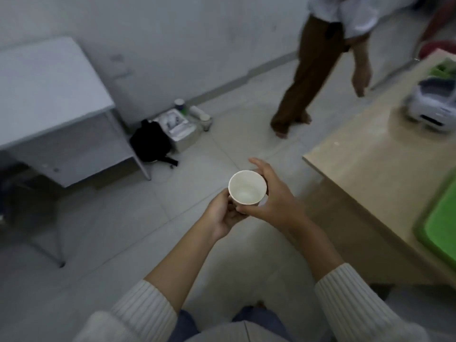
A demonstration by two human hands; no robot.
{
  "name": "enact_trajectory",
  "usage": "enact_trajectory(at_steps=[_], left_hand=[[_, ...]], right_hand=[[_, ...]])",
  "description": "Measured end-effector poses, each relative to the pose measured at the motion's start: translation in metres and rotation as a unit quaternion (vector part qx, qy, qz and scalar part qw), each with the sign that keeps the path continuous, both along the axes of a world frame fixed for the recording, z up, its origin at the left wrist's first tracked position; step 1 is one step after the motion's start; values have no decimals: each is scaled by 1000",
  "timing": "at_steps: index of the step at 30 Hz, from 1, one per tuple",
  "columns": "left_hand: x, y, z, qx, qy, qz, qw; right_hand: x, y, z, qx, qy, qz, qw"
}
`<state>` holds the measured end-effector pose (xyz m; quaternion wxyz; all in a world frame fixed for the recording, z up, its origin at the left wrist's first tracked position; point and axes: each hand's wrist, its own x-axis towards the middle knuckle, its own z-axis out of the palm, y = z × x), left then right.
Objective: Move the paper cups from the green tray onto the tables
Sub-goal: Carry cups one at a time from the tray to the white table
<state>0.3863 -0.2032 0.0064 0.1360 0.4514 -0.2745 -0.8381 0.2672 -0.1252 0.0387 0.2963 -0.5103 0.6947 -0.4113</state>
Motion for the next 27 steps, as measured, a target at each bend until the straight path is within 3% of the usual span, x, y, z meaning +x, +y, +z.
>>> enact_trajectory(at_steps=[13,27], left_hand=[[274,-141,11,-9,1,221,975],[442,-322,34,-66,28,383,921]], right_hand=[[252,-190,1,-22,-41,189,981],[422,-419,19,-50,-75,308,947]])
